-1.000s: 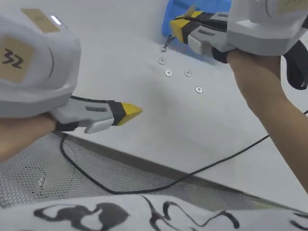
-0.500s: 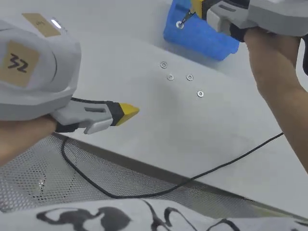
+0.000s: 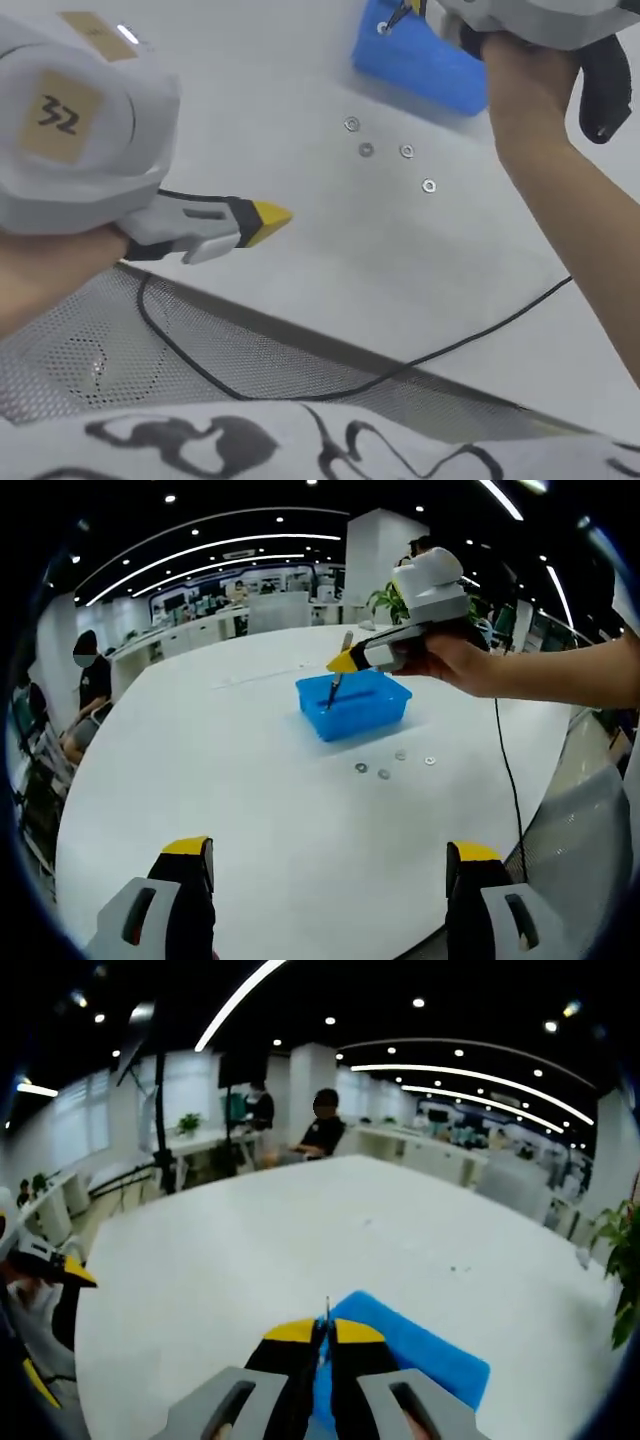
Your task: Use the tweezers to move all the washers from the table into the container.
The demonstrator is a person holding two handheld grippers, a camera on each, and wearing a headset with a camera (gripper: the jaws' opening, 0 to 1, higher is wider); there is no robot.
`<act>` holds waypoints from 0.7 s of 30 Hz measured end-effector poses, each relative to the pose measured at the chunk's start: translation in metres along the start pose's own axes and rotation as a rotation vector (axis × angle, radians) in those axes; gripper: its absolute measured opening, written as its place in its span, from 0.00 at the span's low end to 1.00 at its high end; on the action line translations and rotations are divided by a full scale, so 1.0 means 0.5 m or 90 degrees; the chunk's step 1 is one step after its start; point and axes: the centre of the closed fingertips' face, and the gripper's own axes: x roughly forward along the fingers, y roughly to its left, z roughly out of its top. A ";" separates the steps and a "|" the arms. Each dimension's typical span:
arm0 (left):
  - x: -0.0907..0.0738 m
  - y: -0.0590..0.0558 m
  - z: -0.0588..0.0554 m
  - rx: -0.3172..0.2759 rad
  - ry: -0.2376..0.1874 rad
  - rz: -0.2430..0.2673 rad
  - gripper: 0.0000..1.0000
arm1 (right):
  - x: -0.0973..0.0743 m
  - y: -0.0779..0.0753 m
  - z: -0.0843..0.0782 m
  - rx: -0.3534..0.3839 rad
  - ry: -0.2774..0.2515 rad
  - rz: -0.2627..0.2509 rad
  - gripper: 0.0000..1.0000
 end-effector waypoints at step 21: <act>0.004 -0.010 0.001 0.013 0.003 -0.014 0.99 | 0.021 0.011 -0.035 -0.007 0.032 -0.009 0.01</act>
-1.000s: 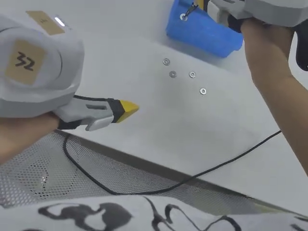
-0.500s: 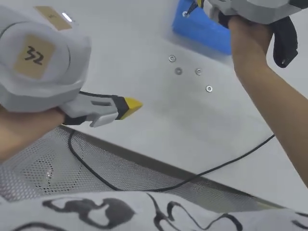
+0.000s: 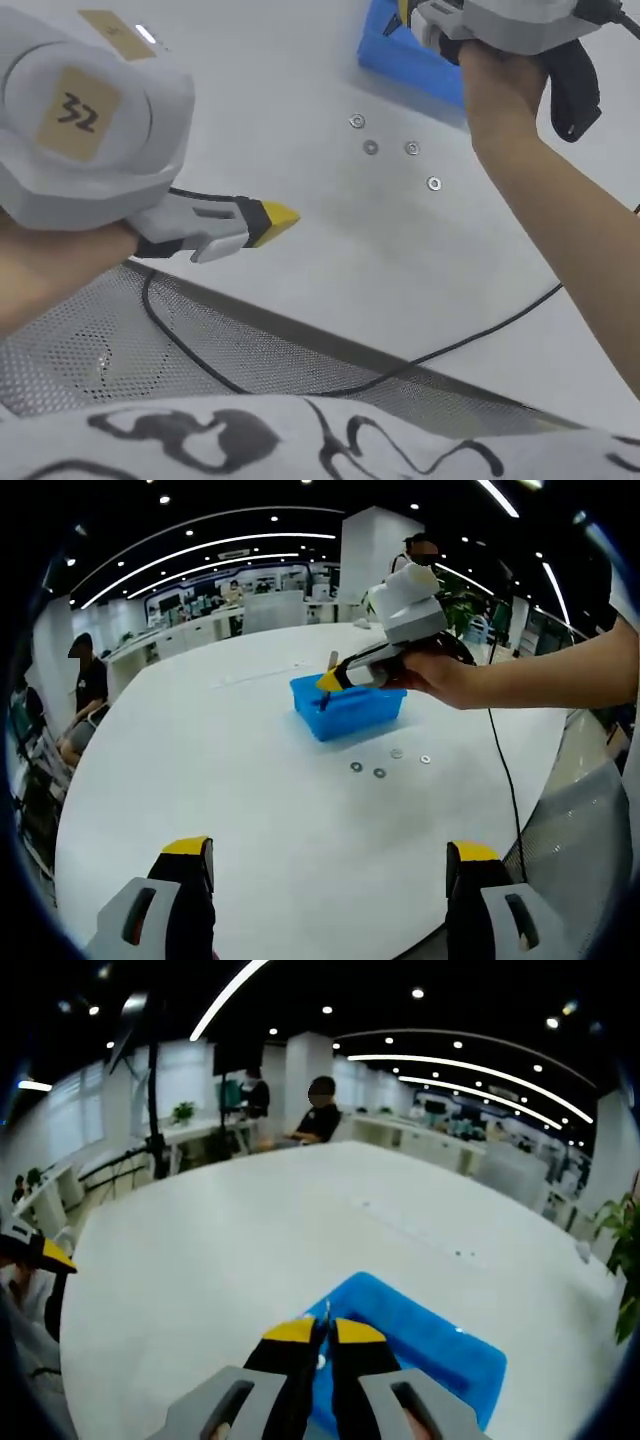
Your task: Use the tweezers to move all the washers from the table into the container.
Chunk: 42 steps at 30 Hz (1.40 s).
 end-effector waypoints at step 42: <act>0.000 -0.004 -0.001 0.011 0.001 -0.001 0.99 | -0.117 0.112 -0.053 0.069 0.006 0.068 0.02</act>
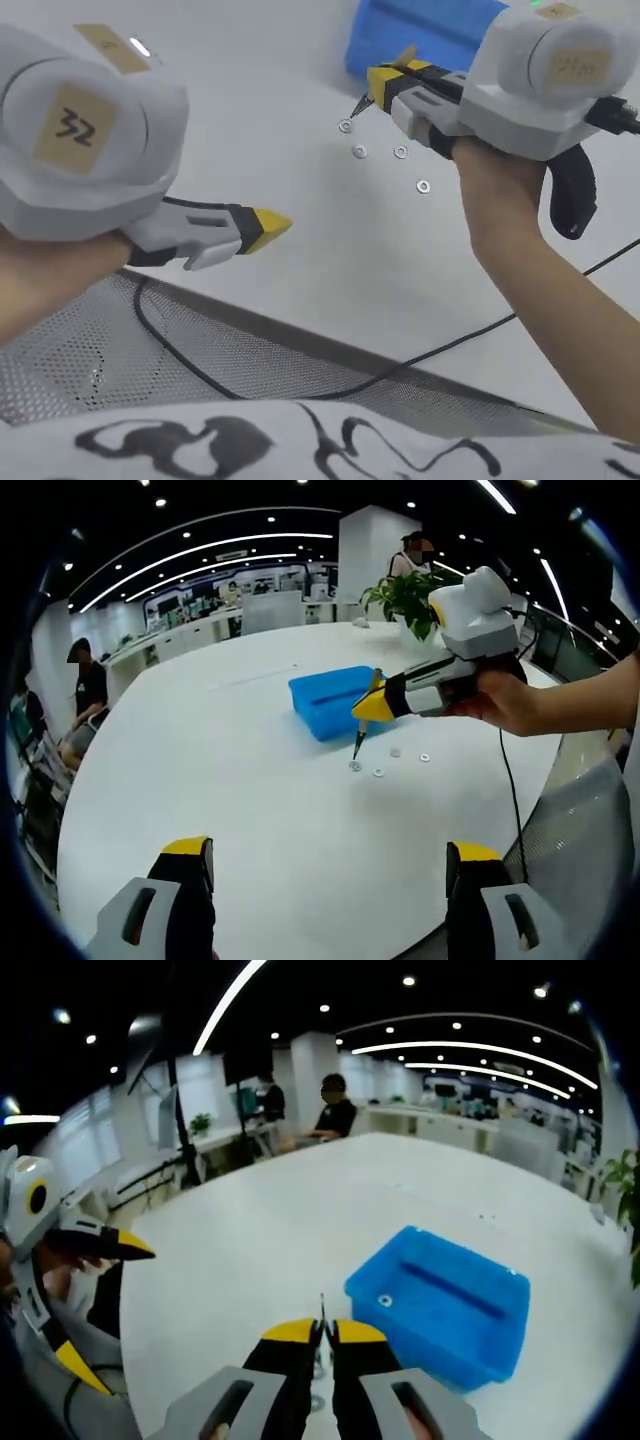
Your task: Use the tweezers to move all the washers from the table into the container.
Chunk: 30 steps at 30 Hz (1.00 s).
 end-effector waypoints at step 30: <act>-0.003 -0.003 0.003 0.011 0.002 -0.002 0.99 | 0.001 0.015 -0.024 -0.042 0.028 -0.012 0.00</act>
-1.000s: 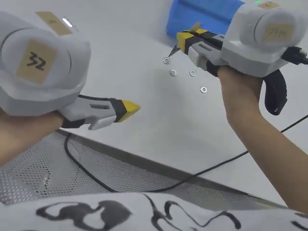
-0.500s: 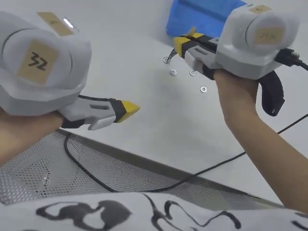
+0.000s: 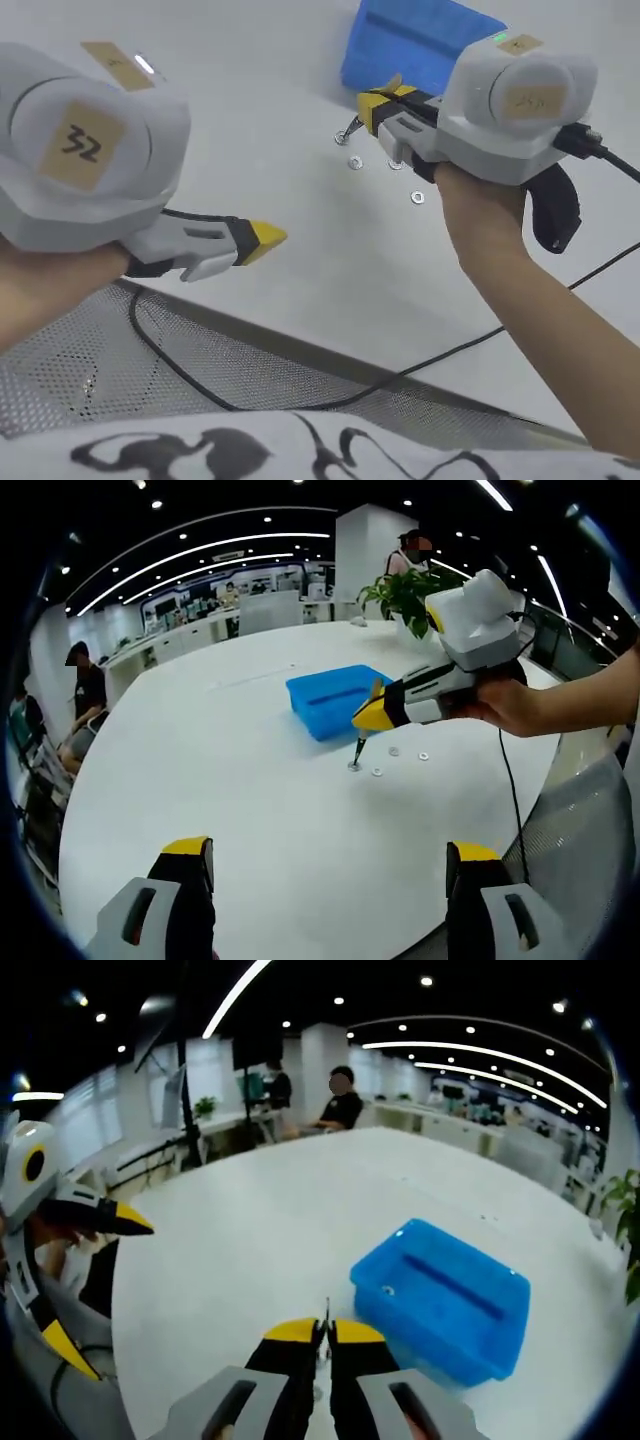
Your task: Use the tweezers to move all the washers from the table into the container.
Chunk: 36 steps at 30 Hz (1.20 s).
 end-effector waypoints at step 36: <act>-0.008 -0.002 0.002 0.014 -0.002 0.007 0.99 | -0.050 -0.077 0.124 -0.015 -0.057 -0.032 0.00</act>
